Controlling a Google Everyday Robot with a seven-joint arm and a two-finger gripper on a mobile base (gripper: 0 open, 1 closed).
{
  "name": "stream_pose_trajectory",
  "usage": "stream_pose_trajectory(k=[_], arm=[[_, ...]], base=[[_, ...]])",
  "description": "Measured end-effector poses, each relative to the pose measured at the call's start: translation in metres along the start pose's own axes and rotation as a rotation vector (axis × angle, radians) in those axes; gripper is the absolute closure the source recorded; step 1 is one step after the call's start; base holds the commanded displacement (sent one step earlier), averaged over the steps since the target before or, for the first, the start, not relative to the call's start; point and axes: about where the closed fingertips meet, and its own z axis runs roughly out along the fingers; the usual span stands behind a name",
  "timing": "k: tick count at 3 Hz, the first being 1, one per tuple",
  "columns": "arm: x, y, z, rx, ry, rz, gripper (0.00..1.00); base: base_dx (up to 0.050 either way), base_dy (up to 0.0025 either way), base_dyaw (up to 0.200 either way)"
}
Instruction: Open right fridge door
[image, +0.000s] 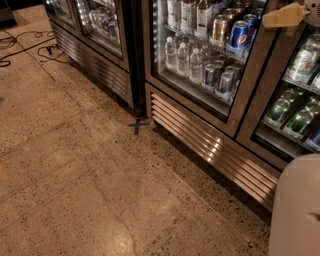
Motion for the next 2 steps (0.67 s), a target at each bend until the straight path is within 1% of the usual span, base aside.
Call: stream_pose_trajectory(k=[1,2], arm=[[0.0001,-0.0002,-0.0001,0.0,0.0,0.0,1.0],[0.0001,-0.0002,-0.0001,0.0,0.0,0.0,1.0]], base=[[-0.047,0.00002,0.0],[0.0,0.0,0.0]])
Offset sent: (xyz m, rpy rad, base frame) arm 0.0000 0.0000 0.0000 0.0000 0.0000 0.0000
